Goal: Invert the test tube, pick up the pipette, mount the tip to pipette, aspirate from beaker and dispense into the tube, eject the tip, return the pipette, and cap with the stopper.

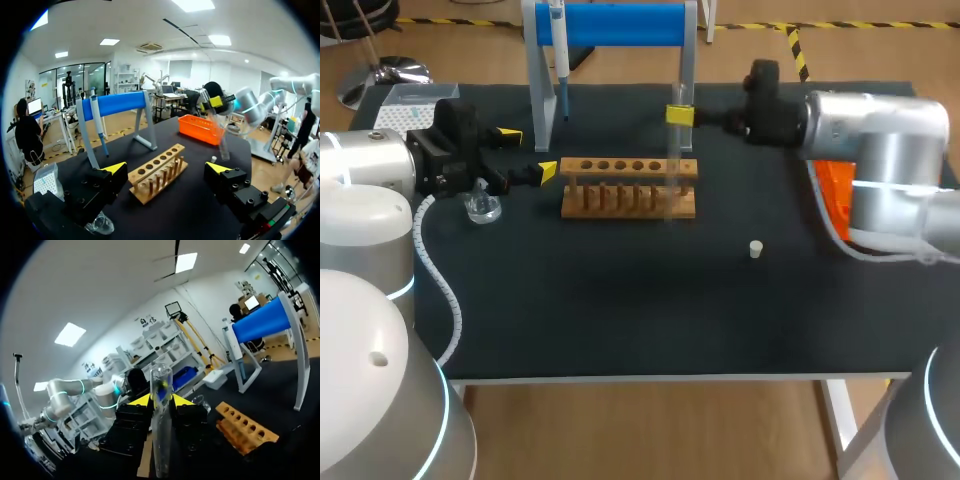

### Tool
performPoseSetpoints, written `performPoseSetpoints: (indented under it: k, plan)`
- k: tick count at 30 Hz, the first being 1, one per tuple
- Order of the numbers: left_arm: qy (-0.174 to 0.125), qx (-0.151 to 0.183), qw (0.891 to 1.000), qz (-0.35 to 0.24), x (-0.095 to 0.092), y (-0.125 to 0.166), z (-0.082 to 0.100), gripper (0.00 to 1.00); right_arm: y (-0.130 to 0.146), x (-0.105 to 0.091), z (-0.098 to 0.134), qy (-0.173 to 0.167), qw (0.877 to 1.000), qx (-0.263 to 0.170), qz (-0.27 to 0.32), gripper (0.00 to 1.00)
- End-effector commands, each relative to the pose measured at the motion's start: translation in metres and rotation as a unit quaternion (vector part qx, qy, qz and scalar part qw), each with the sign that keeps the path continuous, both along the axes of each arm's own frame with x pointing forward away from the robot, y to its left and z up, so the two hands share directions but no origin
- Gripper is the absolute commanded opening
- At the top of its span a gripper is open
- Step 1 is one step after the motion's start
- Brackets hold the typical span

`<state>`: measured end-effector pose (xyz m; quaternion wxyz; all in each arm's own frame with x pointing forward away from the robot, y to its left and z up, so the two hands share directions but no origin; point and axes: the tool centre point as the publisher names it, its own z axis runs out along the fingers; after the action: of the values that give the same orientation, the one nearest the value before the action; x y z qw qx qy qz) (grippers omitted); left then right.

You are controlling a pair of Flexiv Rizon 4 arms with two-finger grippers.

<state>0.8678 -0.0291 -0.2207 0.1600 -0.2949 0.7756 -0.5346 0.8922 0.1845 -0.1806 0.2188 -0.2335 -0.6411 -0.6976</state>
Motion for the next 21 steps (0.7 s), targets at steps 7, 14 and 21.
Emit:
performPoseSetpoints:
  k: [7,14,21]
  plan:
    - [-0.003,-0.002,1.0,0.002,0.0,-0.001,-0.002,1.0,-0.013,-0.019,0.002,0.105,0.993,-0.017,0.042,0.0]
    - [-0.003,-0.002,1.0,0.002,0.0,-0.001,-0.002,1.0,-0.014,-0.021,-0.002,0.108,0.993,-0.036,0.041,0.0]
    - [-0.003,-0.002,1.0,0.002,0.0,-0.001,-0.002,1.0,-0.014,-0.021,-0.002,0.108,0.993,-0.036,0.041,0.0]
